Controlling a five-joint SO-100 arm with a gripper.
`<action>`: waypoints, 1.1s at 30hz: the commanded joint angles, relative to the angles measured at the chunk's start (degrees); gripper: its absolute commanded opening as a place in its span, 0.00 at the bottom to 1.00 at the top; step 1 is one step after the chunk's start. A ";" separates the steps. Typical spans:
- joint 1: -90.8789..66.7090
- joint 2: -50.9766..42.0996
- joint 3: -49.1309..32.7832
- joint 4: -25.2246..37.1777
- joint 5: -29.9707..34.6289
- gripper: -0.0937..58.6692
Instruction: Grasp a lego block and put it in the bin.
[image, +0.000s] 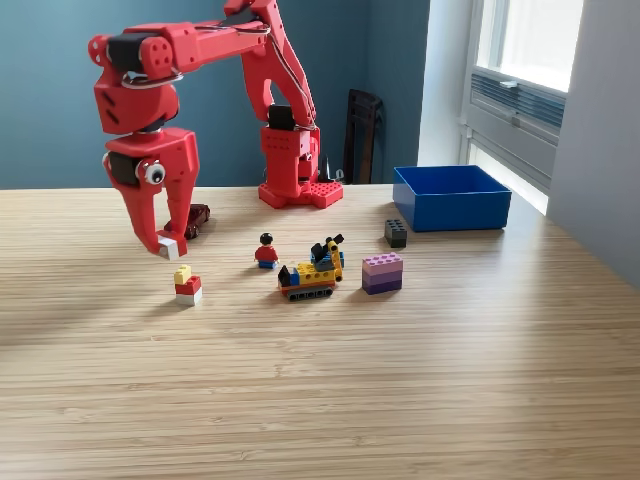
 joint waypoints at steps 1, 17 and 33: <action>-9.84 16.79 1.49 2.46 -0.18 0.00; -61.96 33.84 18.54 6.94 7.47 0.00; -100.28 33.66 22.41 7.73 2.72 0.00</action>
